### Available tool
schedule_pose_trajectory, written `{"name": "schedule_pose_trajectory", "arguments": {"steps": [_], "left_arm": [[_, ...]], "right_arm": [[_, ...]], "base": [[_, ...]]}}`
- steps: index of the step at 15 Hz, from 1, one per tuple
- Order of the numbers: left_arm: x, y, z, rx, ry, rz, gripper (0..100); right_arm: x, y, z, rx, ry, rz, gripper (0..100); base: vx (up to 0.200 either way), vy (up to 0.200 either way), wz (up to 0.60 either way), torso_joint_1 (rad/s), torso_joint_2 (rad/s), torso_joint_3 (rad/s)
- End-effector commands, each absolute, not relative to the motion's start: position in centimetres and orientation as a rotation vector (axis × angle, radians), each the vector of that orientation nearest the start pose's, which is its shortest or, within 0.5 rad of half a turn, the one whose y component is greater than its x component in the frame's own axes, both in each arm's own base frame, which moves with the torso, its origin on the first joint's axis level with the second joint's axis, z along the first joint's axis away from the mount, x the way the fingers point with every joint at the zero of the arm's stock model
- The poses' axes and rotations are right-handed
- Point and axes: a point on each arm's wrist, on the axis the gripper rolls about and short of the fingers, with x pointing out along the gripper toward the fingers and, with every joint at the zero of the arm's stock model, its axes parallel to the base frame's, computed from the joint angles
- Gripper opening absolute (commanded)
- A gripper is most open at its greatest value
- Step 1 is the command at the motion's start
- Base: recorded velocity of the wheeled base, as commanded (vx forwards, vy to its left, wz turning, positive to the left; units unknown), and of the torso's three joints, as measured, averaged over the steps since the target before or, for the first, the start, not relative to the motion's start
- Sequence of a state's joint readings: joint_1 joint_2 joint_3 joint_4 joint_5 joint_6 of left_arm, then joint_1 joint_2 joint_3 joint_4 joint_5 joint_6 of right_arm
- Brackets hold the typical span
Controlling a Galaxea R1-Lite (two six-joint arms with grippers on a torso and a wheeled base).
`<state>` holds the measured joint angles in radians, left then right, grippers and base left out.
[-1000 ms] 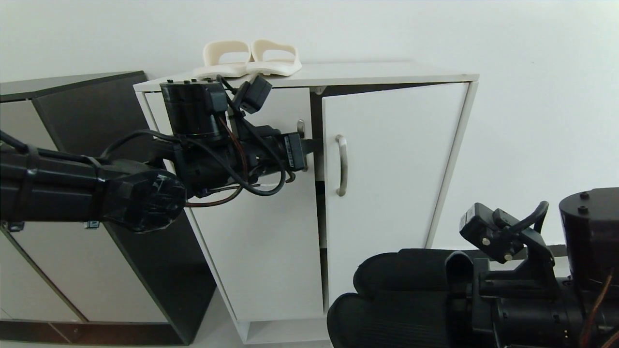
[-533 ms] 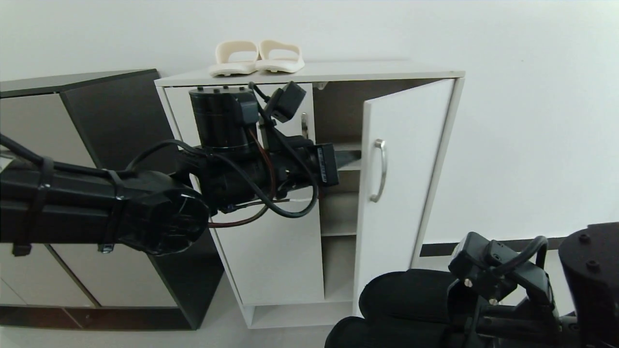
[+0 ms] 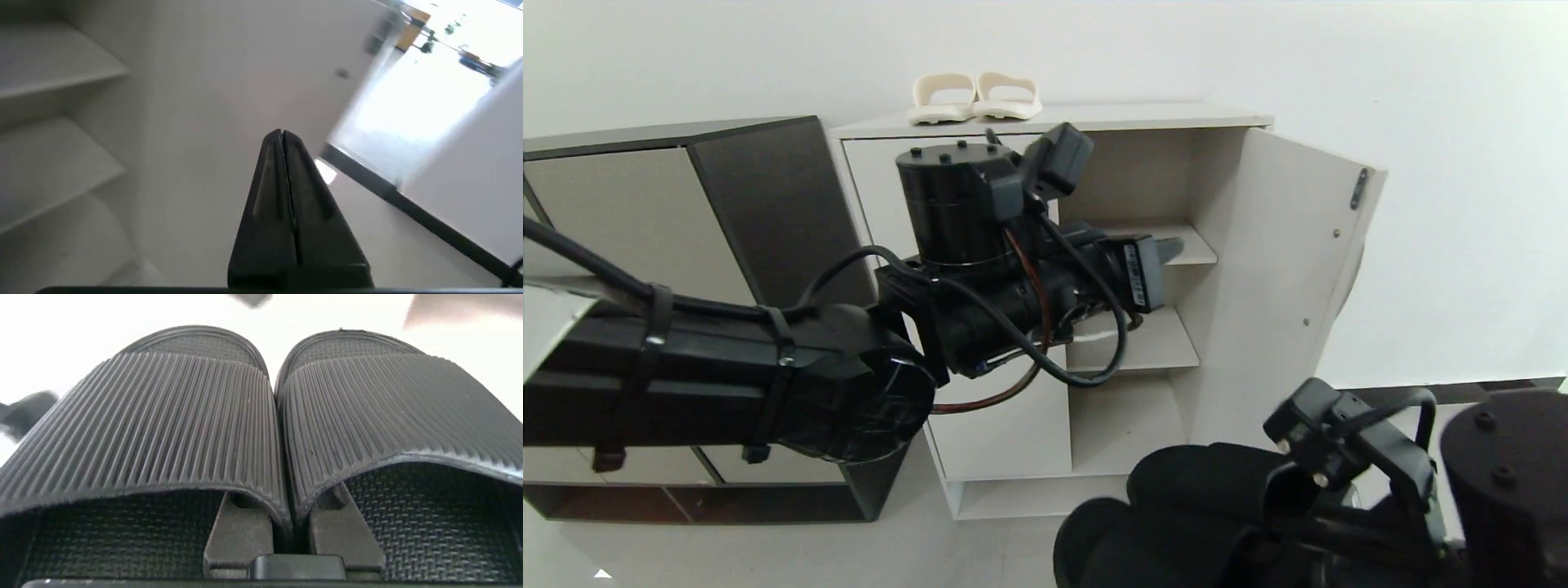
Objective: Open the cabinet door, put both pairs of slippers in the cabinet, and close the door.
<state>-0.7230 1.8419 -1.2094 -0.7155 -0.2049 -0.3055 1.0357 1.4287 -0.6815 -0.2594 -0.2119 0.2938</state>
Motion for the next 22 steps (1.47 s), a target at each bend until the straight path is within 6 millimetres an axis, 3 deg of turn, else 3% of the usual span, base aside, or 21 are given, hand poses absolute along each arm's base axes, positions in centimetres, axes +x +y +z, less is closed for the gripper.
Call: {"name": "schedule_pose_trajectory", "arguments": {"steps": [1, 3, 4, 5, 7, 9, 10, 11, 15, 20, 22], "left_arm": [[25.8, -19.0, 29.0, -0.278, -0.057, -0.693, 0], [20.8, -13.7, 28.4, -0.089, -0.008, -0.321, 0], [18.1, -11.6, 27.8, -0.062, 0.008, -0.222, 0], [13.2, -7.1, 25.6, -0.020, 0.051, -0.063, 0], [6.5, -1.2, 22.7, -0.013, 0.062, 0.164, 0], [0.2, 1.1, 19.1, -0.028, 0.030, 0.367, 0], [-1.1, 1.2, 17.9, -0.031, 0.026, 0.409, 0], [-3.3, 1.0, 14.8, -0.034, 0.007, 0.430, 0], [-3.2, 0.7, 8.5, -0.010, 0.052, 0.301, 0], [-2.3, 0.4, 7.9, -0.023, -0.038, 0.158, 0], [-2.3, -0.2, 7.5, -0.005, 0.014, -0.078, 0]], "right_arm": [[16.8, 21.8, 15.8, -0.017, 0.512, 0.483, 0], [18.9, 22.2, 15.3, 0.005, 0.440, 0.395, 0], [19.2, 22.0, 15.3, -0.001, 0.431, 0.382, 0], [19.3, 21.9, 15.2, -0.002, 0.431, 0.373, 0], [19.4, 21.8, 15.2, 0.000, 0.430, 0.370, 0], [19.5, 21.9, 15.2, -0.009, 0.428, 0.372, 0], [19.5, 21.8, 15.1, -0.010, 0.429, 0.370, 0], [19.4, 21.8, 15.1, -0.011, 0.429, 0.369, 0], [19.3, 21.7, 15.0, -0.015, 0.432, 0.364, 0], [19.2, 21.7, 14.9, -0.009, 0.421, 0.369, 0], [19.1, 21.7, 14.9, -0.006, 0.417, 0.373, 0]], "base": [[0.000, 0.000, 0.00, 0.000, 0.00, 0.000], [0.000, 0.000, 0.00, 0.000, 0.00, 0.000], [0.000, 0.000, 0.00, 0.000, 0.00, 0.000], [0.000, 0.000, 0.00, 0.000, 0.00, 0.000], [0.000, 0.000, 0.00, 0.000, 0.00, 0.000], [0.000, 0.000, 0.00, 0.000, 0.00, 0.000], [0.000, 0.000, 0.00, 0.000, 0.00, 0.000], [0.000, 0.000, 0.00, 0.000, 0.00, 0.000], [0.000, 0.000, 0.00, 0.000, 0.00, 0.000], [0.000, 0.000, 0.00, 0.000, 0.00, 0.000], [0.000, 0.000, 0.00, 0.000, 0.00, 0.000]]}}
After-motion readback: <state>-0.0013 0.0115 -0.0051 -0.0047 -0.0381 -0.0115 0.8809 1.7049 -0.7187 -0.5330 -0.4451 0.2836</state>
